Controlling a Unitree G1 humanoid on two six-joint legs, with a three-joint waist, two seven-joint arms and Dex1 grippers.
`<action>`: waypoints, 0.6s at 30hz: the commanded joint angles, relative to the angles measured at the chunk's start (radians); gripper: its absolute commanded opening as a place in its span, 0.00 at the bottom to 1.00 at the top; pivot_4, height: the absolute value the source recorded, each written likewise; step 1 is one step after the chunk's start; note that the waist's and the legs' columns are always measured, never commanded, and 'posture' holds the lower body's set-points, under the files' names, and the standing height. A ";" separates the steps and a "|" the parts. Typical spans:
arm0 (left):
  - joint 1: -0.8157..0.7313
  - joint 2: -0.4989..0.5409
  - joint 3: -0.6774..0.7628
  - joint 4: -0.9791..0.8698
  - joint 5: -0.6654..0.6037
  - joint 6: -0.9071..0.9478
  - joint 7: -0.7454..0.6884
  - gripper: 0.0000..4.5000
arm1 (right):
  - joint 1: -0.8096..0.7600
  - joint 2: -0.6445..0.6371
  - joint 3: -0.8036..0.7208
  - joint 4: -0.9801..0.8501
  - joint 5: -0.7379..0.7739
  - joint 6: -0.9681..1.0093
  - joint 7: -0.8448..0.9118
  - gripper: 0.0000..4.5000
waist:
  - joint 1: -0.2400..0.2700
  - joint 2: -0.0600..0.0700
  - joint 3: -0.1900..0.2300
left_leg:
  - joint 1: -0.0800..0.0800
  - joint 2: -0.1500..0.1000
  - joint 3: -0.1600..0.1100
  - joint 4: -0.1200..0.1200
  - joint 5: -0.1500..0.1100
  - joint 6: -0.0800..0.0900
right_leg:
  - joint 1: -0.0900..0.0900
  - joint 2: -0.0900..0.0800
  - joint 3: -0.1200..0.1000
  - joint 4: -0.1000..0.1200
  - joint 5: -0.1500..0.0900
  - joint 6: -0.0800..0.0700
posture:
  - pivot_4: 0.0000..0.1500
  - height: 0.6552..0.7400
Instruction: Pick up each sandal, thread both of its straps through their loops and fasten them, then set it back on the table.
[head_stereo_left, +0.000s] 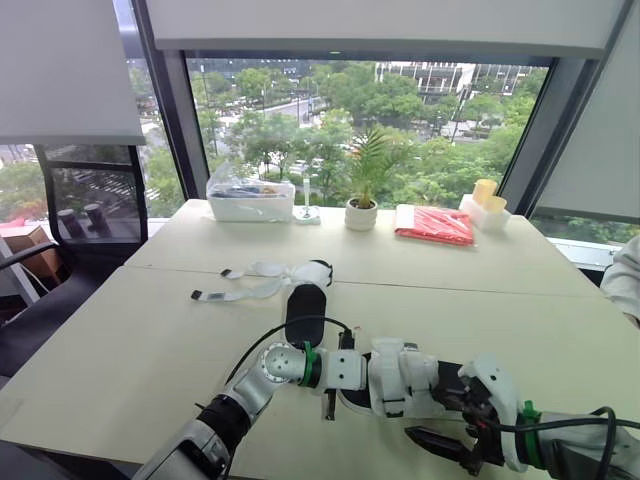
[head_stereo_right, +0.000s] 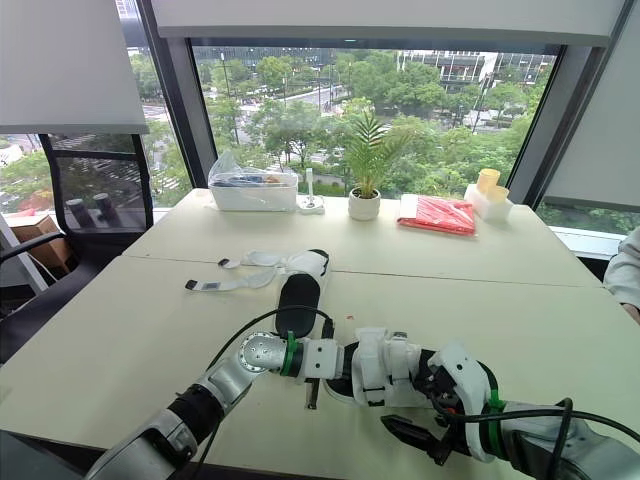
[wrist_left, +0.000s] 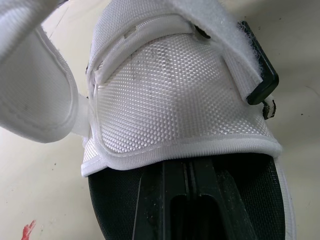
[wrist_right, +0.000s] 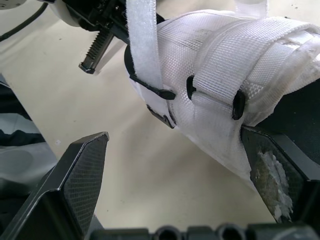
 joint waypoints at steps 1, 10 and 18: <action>0.062 0.024 -0.092 0.128 0.123 0.061 -0.033 0.00 | 0.028 -0.018 0.002 -0.067 0.092 0.028 0.044 1.00 | 0.001 0.000 0.000 | 0.000 0.000 0.000 0.000 0.000 0.000 | 0.000 0.000 0.000 0.000 0.000 0.000 | 1.00 0.97; 0.060 0.024 -0.092 0.138 0.126 0.056 -0.031 0.00 | 0.092 -0.094 -0.099 -0.052 0.057 -0.026 0.049 1.00 | 0.002 0.001 0.001 | -0.001 0.000 0.000 -0.004 0.000 0.000 | -0.001 0.000 0.000 -0.004 0.000 0.000 | 1.00 0.97; 0.060 0.022 -0.090 0.145 0.126 0.054 -0.027 0.00 | 0.091 -0.112 -0.196 -0.049 0.160 0.015 0.083 1.00 | 0.003 0.002 0.002 | -0.001 0.000 0.000 -0.005 0.000 0.000 | 0.000 0.000 0.000 -0.006 0.000 0.000 | 1.00 0.97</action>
